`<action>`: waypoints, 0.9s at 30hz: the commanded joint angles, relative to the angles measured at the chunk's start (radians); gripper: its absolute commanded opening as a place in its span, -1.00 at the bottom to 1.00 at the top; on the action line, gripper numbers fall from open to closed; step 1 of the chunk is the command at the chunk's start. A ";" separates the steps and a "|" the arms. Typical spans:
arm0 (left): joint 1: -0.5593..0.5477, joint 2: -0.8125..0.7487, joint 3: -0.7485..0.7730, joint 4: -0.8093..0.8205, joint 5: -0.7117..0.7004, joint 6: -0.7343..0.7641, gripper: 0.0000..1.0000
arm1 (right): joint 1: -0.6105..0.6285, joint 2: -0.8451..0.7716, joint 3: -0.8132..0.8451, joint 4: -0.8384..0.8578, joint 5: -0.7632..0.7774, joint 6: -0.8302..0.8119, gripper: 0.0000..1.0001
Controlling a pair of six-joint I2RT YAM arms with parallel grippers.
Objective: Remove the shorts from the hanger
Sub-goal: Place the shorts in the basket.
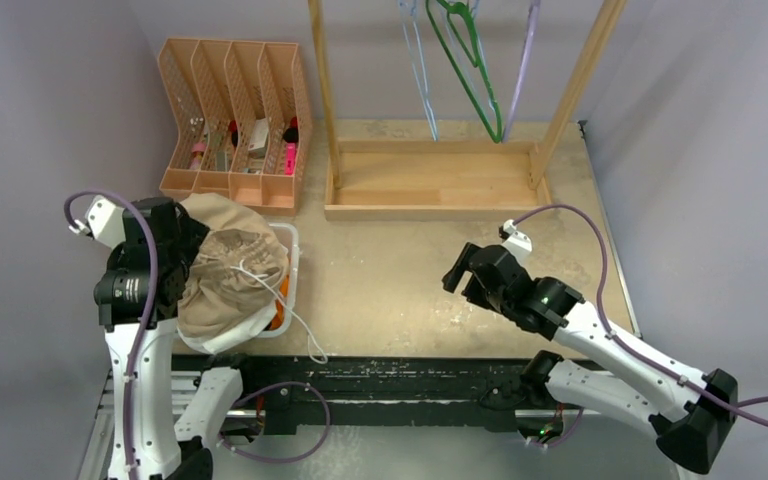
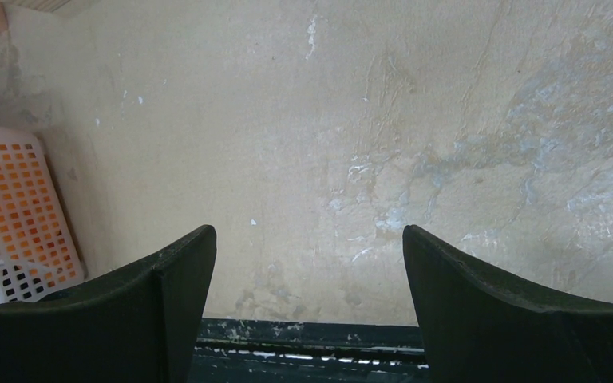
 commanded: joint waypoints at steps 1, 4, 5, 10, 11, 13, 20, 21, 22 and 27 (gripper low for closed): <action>-0.001 -0.015 -0.002 0.149 0.408 0.217 0.52 | 0.001 0.028 0.035 0.036 0.004 -0.012 0.75; -0.001 -0.021 -0.006 0.111 0.569 0.240 0.53 | 0.000 0.055 0.041 0.051 -0.009 -0.023 0.75; -0.001 -0.030 0.005 0.062 0.541 0.252 0.53 | 0.000 0.064 0.045 0.051 -0.013 -0.024 0.75; -0.001 -0.070 -0.044 -0.150 0.542 0.252 0.48 | 0.000 0.097 0.042 0.088 -0.035 -0.029 0.75; -0.001 -0.076 -0.076 -0.165 0.582 0.261 0.46 | 0.000 0.105 0.042 0.099 -0.040 -0.031 0.75; -0.001 -0.082 -0.116 -0.184 0.660 0.301 0.38 | 0.000 0.122 0.047 0.110 -0.048 -0.033 0.75; -0.012 -0.068 -0.163 -0.154 0.709 0.307 0.35 | 0.000 0.154 0.055 0.119 -0.072 -0.041 0.74; -0.012 -0.062 -0.174 -0.139 0.713 0.301 0.35 | 0.000 0.151 0.053 0.120 -0.074 -0.041 0.74; -0.012 -0.060 -0.180 -0.112 0.695 0.291 0.35 | 0.000 0.149 0.050 0.120 -0.075 -0.041 0.74; -0.012 -0.009 -0.197 0.020 0.683 0.242 0.07 | 0.000 0.126 0.037 0.118 -0.070 -0.036 0.74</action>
